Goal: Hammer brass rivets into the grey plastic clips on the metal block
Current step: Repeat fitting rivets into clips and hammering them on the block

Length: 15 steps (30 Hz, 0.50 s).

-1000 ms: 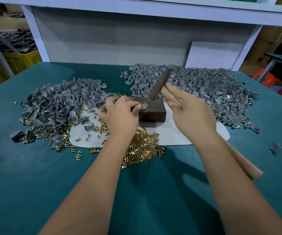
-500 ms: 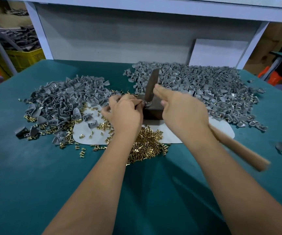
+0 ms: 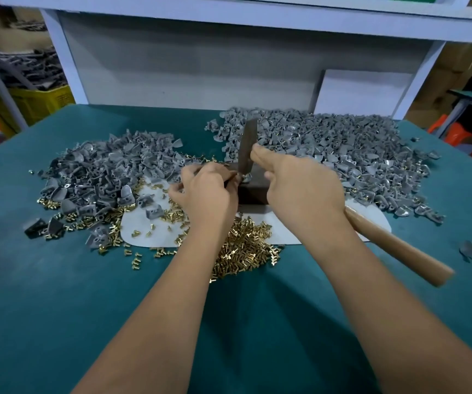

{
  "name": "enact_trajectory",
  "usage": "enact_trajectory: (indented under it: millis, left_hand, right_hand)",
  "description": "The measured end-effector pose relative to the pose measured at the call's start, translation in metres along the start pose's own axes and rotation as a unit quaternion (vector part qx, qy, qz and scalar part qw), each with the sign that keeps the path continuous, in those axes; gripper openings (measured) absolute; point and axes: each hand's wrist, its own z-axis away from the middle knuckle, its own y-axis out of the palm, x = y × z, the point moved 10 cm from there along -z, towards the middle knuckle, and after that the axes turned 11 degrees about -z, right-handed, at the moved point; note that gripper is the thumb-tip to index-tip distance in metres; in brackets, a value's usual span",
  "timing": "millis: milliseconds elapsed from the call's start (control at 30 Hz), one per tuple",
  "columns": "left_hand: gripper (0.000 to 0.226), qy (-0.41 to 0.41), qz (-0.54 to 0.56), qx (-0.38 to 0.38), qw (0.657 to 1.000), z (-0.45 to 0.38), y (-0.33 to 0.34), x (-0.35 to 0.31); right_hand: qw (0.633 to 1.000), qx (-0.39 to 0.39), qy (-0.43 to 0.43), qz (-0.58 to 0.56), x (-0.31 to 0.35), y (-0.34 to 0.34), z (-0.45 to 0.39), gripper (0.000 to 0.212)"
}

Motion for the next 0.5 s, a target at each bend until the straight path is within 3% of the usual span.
enact_trajectory:
  millis: [100,233,333,500]
  left_hand:
    - [0.016,-0.006,-0.024,0.021,0.999,-0.003,0.006,0.004]
    - [0.012,-0.008,-0.01,0.02,1.0,0.0,0.003,0.002]
    - [0.015,-0.001,-0.02,0.025,0.999,-0.002,0.005,0.002]
    - [0.017,0.002,-0.037,0.029,0.999,-0.003,0.005,0.002]
  right_hand:
    - [0.999,-0.05,0.016,-0.007,0.0,-0.012,0.001,0.055]
    - [1.0,-0.001,-0.005,-0.002,-0.002,0.004,0.0,0.06]
    - [0.998,-0.052,0.017,-0.006,-0.007,-0.008,0.003,0.056]
    - [1.0,0.0,0.004,-0.004,-0.012,0.008,0.005,0.058]
